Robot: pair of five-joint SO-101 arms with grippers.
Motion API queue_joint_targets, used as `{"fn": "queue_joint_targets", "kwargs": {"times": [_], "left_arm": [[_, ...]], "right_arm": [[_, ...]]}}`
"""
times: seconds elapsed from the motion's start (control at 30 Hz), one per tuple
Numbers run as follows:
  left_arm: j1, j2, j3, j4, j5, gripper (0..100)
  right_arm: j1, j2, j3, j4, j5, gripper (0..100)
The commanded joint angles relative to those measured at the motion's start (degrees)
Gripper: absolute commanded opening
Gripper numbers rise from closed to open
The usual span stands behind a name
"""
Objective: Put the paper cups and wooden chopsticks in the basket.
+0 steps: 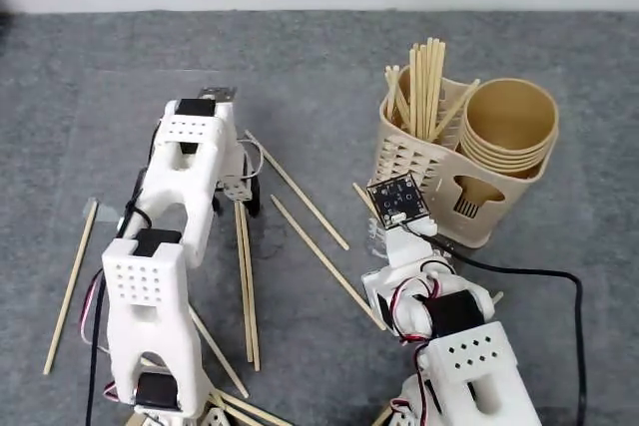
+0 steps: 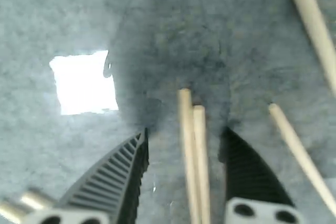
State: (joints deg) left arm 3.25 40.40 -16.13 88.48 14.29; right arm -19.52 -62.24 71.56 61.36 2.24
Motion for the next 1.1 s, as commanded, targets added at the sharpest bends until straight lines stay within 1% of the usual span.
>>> {"fn": "queue_joint_targets", "kwargs": {"times": [0.0, 0.03, 0.1, 0.27, 0.47, 0.73, 0.83, 0.97, 1.07], "left_arm": [[3.4, 2.2, 1.0, 0.9, 1.8, 0], [4.2, 2.3, 1.2, 1.0, 2.2, 2], [5.1, 1.9, 1.2, 1.0, 3.3, 1], [6.1, -1.2, 1.0, 1.1, 5.0, 1], [7.9, -15.0, 0.9, 5.7, 4.9, 1], [7.6, -32.4, 0.9, 5.4, 5.0, 1], [7.9, -37.1, -1.5, 4.0, 5.1, 1], [7.9, -42.0, -7.6, -0.1, 5.4, 1], [8.8, -44.6, -12.5, -4.3, 9.5, 1]], "right_arm": [[-0.3, -1.6, -0.4, -1.2, 0.3, 14.3], [-0.3, -1.6, -0.4, -1.2, 0.3, 14.3], [-0.3, -1.6, -0.4, -1.2, 0.3, 14.3], [-0.3, -1.6, -0.4, -1.2, 0.2, 14.3], [-0.3, -1.6, -0.4, -1.2, 0.4, 14.3], [-0.3, -1.6, -0.4, -1.2, 0.4, 14.3], [-0.3, -1.6, -0.4, -1.2, 0.4, 14.3], [-0.3, -1.6, -0.4, -1.2, 0.5, 14.3], [-0.3, -1.6, -0.4, -1.1, 0.5, 14.3]]}}
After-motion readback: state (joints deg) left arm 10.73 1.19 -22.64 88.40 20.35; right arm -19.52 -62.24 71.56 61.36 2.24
